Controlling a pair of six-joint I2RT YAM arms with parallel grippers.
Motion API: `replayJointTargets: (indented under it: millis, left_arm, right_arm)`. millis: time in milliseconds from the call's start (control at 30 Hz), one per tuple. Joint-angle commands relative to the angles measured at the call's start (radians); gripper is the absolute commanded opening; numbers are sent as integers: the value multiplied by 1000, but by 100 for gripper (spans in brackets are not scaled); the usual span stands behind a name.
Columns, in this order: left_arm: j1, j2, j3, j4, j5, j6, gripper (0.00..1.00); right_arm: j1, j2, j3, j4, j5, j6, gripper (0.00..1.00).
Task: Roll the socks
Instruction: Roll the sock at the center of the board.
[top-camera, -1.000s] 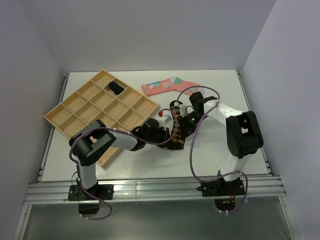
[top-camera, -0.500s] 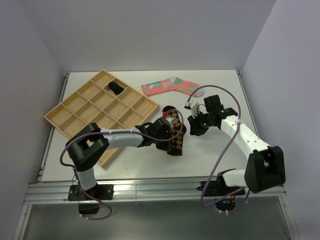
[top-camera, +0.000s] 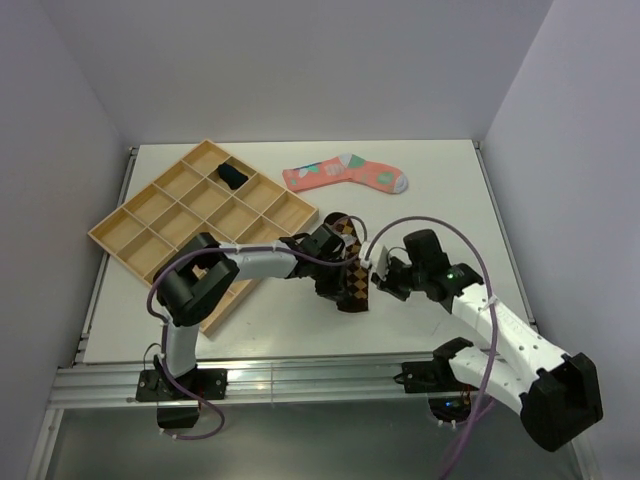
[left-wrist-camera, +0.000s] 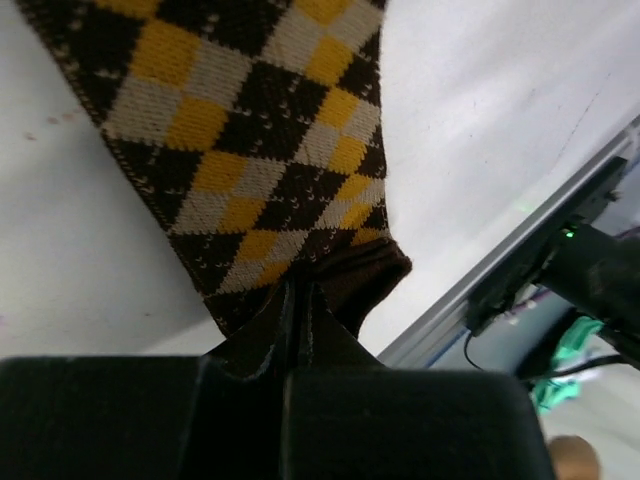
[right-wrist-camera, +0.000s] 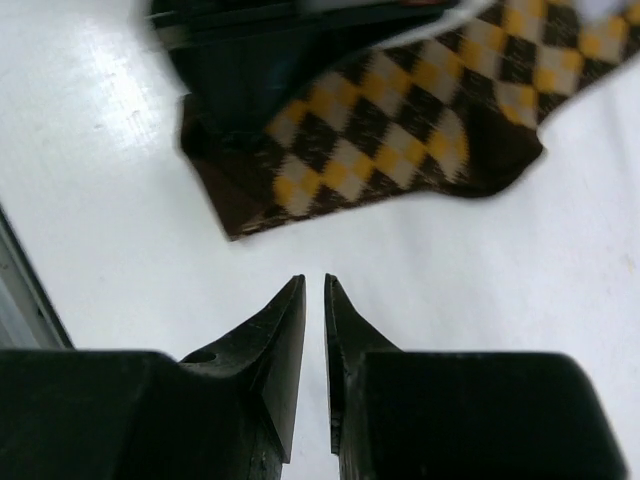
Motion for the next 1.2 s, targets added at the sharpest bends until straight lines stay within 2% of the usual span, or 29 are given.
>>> replayJointTargets:
  millis: [0,200,633,1167]
  left_arm:
    - [27,39,-28,-20,62,-20,0]
    - [38,70,-12,-34,134,-17,0]
    - [62,126,34,-108,194,12,0]
    - [76,159,64,-132,223,41,0]
  right_arm:
    - [89,-56,-59,77,31,-91,20]
    - [267,-60,-121,140,102,-111,21]
    - [433,42,-175,243,204,-159,25]
    - [490,141,-214,354,281,-148,24]
